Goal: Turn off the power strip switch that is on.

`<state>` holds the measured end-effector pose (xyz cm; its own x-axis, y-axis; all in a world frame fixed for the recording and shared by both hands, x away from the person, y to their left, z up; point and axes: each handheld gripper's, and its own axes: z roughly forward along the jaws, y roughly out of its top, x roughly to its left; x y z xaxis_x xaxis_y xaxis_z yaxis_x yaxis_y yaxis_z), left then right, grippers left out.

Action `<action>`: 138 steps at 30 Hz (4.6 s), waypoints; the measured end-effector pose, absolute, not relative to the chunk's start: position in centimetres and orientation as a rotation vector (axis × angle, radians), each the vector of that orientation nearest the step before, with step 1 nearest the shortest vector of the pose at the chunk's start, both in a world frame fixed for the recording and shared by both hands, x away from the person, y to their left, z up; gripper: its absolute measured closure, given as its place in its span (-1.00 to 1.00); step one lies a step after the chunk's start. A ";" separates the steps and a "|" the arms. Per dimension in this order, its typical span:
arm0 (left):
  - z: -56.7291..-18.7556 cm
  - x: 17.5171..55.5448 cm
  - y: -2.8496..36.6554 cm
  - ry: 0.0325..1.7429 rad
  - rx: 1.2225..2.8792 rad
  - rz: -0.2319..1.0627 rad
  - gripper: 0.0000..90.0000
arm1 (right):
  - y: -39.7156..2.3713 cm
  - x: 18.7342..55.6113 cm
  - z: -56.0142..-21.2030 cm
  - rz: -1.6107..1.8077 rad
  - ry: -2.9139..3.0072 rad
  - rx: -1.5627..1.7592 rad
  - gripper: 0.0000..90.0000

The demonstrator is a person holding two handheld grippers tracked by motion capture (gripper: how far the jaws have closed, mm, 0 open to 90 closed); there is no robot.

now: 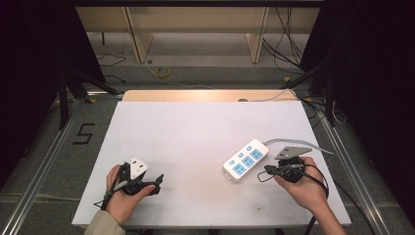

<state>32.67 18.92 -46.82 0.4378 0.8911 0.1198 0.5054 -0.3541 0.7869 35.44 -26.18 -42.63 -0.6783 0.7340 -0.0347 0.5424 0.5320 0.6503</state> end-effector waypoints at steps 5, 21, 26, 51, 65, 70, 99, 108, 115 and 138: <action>-46.8 32.7 18.9 1.170 2.012 0.723 -0.73 | -25.9 35.7 -42.4 0.895 2.469 1.057 1.00; -46.8 32.7 19.0 1.171 2.014 0.726 -0.73 | -25.4 36.2 -42.2 0.894 2.479 1.052 1.00; -46.8 32.7 18.9 1.170 2.012 0.730 -0.73 | -25.2 36.4 -42.0 0.895 2.483 1.045 1.00; -46.7 32.7 19.0 1.169 2.010 0.729 -0.72 | -24.0 37.1 -41.4 0.901 2.497 1.028 1.00; -46.7 32.7 19.0 1.171 2.007 0.730 -0.72 | -23.6 37.4 -41.2 0.899 2.505 1.027 1.00; -46.7 32.7 19.0 1.171 2.007 0.730 -0.72 | -23.4 37.6 -41.1 0.902 2.510 1.028 1.00; -46.7 32.7 19.0 1.170 2.006 0.730 -0.72 | -22.1 38.3 -40.7 0.867 2.537 1.017 1.00; -46.8 32.7 18.9 1.171 2.002 0.731 -0.72 | -21.7 38.5 -40.7 0.858 2.544 1.015 1.00; -46.7 32.7 18.9 1.172 2.002 0.730 -0.73 | -21.3 38.7 -40.7 0.857 2.548 1.005 1.00; -46.8 32.7 19.0 1.173 2.000 0.728 -0.73 | -20.0 39.2 -40.7 0.840 2.574 0.987 1.00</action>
